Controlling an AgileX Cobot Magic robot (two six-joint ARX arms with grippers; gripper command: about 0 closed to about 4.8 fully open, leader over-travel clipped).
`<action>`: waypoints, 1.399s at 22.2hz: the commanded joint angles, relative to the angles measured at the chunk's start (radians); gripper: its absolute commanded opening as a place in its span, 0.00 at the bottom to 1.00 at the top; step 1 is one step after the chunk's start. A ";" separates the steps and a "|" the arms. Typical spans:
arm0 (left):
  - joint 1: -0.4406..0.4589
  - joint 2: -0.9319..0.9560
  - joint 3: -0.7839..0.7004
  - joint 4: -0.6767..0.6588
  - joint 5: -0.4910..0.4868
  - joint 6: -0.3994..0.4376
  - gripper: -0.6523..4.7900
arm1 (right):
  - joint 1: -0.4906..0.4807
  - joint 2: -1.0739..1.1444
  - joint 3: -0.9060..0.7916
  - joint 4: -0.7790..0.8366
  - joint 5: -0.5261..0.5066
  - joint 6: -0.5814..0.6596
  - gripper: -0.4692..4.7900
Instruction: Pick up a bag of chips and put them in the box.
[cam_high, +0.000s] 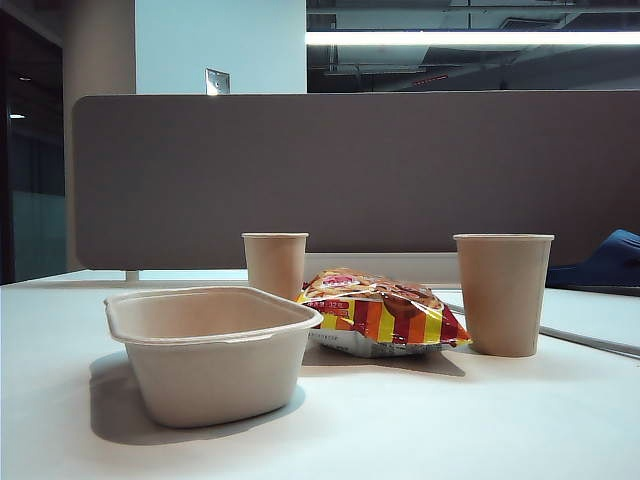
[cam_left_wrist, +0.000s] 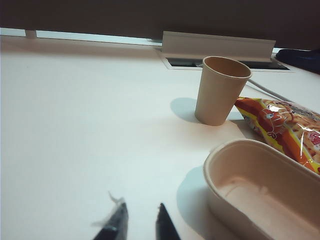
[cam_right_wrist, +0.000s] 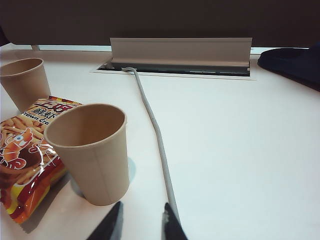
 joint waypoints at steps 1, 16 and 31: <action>-0.001 0.001 0.002 0.006 0.005 -0.003 0.27 | 0.001 0.001 0.000 0.014 -0.002 0.000 0.29; -0.001 0.001 0.003 0.030 0.129 -0.383 0.27 | 0.001 0.001 0.000 0.085 -0.171 0.416 0.29; -0.002 0.001 0.199 0.319 0.338 -0.579 0.27 | 0.003 0.001 0.114 0.122 -0.313 0.532 0.29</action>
